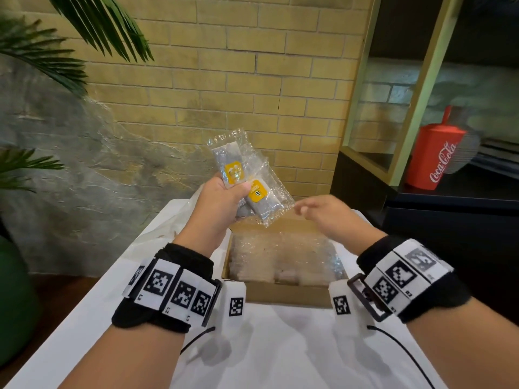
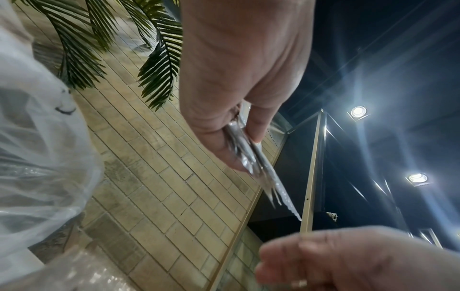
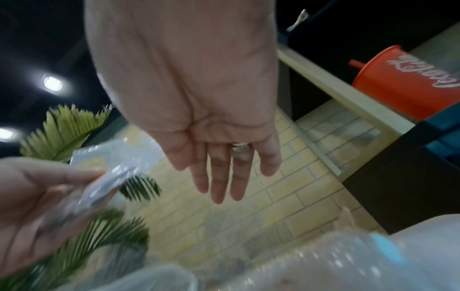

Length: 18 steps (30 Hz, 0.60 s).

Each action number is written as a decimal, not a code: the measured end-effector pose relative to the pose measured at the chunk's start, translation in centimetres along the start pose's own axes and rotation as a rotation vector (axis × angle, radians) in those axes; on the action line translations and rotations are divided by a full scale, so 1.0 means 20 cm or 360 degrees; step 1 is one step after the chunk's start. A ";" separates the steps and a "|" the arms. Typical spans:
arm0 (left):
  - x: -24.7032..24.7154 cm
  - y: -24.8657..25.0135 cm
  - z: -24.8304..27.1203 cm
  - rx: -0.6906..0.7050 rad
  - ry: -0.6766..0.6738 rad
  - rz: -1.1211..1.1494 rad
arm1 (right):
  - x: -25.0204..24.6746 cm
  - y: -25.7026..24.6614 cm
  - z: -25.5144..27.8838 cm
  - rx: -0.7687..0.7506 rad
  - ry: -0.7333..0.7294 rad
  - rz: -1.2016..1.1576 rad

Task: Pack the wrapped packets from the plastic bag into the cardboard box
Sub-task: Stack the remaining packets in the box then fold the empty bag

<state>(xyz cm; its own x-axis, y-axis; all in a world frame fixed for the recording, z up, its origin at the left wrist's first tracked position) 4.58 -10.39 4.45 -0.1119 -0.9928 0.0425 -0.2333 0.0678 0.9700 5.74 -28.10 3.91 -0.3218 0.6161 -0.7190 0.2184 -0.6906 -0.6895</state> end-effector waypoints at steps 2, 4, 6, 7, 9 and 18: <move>0.02 -0.01 0.00 -0.0012 -0.0030 -0.0043 | -0.02 -0.01 0.02 -0.0106 0.0082 -0.0409; 0.04 -0.03 -0.01 -0.0019 -0.0069 -0.0092 | 0.04 -0.05 0.02 -0.0199 -0.0015 -0.0624; 0.07 -0.04 -0.01 -0.0007 -0.0123 -0.0114 | 0.07 -0.08 0.01 -0.0237 0.0021 -0.0604; 0.08 -0.04 -0.01 -0.0002 -0.0148 -0.0126 | 0.07 -0.08 0.01 -0.0245 0.0087 -0.0578; 0.09 -0.04 0.00 0.0000 -0.0161 -0.0119 | 0.05 -0.07 0.02 -0.0257 0.0197 -0.0594; 0.03 -0.02 -0.01 0.0033 -0.0036 0.0016 | -0.03 -0.03 0.06 -0.0248 0.0343 -0.0568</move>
<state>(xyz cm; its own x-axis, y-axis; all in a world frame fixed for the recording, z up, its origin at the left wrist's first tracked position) 4.72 -10.96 4.21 -0.1361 -0.9896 0.0467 -0.2518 0.0802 0.9645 4.78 -28.60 4.87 -0.2063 0.8819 -0.4238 0.2698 -0.3651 -0.8910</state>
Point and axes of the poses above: each hand's wrist, its own z-axis away from the middle knuckle, its own x-axis out of the palm, y = z × x, the point moved 8 cm from there along -z, towards the middle knuckle, and after that the axes turned 15 degrees about -y, right-handed, at the moved point
